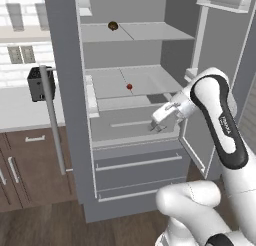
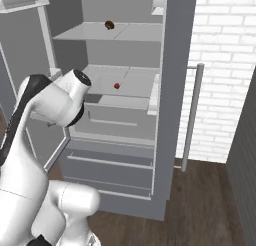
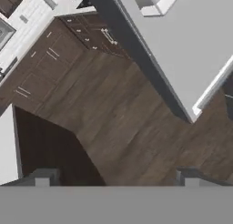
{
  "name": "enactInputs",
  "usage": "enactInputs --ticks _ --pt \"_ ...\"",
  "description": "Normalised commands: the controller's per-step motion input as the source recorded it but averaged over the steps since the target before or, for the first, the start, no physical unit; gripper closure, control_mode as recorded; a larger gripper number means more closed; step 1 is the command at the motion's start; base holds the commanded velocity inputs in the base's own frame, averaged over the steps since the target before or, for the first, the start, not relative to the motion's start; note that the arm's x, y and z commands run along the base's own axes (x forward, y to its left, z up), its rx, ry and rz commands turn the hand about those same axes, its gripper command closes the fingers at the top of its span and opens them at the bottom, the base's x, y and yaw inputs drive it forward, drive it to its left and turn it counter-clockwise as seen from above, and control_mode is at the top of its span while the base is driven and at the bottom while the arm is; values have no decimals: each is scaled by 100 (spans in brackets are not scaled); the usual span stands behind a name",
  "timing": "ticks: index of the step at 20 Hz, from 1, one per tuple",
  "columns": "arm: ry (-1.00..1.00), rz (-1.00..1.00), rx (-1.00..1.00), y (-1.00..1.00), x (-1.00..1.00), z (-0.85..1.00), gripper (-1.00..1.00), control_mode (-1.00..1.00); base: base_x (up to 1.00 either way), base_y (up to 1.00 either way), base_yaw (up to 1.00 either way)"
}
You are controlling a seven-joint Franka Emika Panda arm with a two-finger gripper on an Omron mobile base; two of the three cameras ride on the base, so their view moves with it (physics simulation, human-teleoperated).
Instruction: Take the strawberry from the fridge and place it on top of the pancake, located on the dining counter.
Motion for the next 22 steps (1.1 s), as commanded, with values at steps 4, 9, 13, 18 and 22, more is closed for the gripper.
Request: enactInputs --ticks 4,9,13,18,22 --pt "-11 -49 -19 -11 1 -9 -100 -100 0 0 0" --pt "-18 -41 -31 -21 0 18 -100 -100 0 0 0" --pt "-33 -35 -33 -36 0 28 -100 -100 0 0 0" --pt "-17 -31 -21 -39 -3 3 -100 -100 0 0 0" --pt "-1 -12 -2 -78 -4 -7 -100 -100 0 0 0"
